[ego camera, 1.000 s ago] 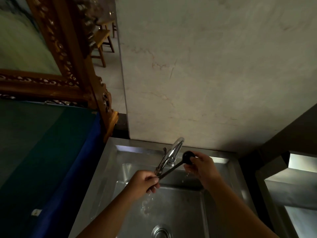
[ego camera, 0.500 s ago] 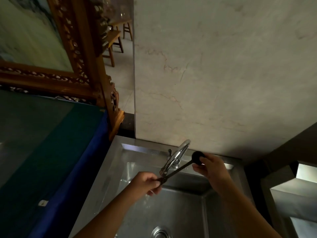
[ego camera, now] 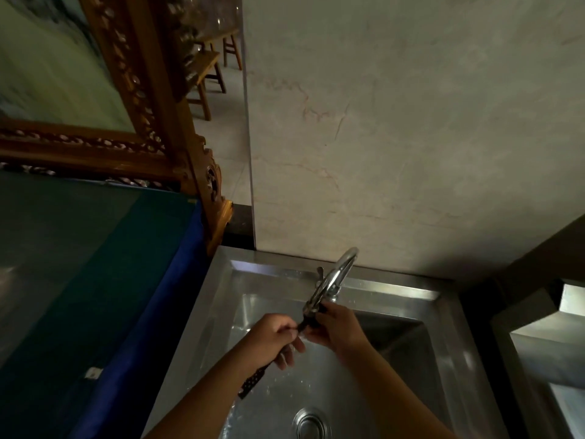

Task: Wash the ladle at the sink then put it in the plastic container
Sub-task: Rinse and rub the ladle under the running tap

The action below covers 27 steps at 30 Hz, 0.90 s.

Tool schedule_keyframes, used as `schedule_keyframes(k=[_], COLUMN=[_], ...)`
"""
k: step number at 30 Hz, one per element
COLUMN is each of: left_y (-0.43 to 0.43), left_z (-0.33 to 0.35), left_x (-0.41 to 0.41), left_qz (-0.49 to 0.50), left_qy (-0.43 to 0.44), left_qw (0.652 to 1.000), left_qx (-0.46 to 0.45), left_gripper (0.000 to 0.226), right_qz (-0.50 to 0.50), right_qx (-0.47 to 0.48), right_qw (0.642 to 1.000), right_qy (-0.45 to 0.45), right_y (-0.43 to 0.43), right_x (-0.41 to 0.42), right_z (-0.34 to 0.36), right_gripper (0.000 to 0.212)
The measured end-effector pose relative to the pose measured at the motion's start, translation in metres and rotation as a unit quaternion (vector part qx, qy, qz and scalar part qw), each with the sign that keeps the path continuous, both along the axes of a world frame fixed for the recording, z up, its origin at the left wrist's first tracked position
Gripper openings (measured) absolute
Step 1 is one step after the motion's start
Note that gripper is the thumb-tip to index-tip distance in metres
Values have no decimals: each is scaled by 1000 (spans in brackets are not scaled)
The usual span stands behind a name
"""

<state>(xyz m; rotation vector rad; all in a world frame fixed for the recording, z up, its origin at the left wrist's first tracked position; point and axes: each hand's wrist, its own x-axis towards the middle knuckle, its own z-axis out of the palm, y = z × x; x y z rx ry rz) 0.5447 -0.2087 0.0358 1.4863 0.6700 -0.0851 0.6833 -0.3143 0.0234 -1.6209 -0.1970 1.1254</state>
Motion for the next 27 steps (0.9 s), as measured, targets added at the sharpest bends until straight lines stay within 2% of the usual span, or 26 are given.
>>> schedule_keyframes(k=[3,6,11,15,18,20,22,25,27], left_y=[0,-2,-9,-20,-25,-19,-10,-1,5], left_z=[5,7,10,4,-2,-5,-5,-3,1], left_x=[-5,-12,-14,-9,-9,-13,-18,-20,-14], left_qz=[7,5,20,60,64,44,-10,-79,-95], left_qy=[23,35,10,-1,3,10,21,31,27], left_qw=[998,996,991,990,989,990,988,977,967], left_qx=[57,76,136,130,130,131,152,197,233], left_gripper=[18,18,28,25,28,34,37,39,37], right_qz=[3,9,-35,-85,-90,-39,100,317,371], right_qx=[-7,9,73,148,139,64,-20,-115,-142], right_qw=[1000,1000,990,959,957,987,994,914,867], right_qy=[-19,2,114,227,240,143,-28,-225,-300], right_y=[2,1,2,3,2,-2,-7,-3,6], right_x=[-9,-14,-25,-45,-48,-37,-16,12,24], right_z=[-3,-3,-9,-14,-19,-23,-21,-10,1], right_gripper=[24,23,15,24,25,24,23,18,19])
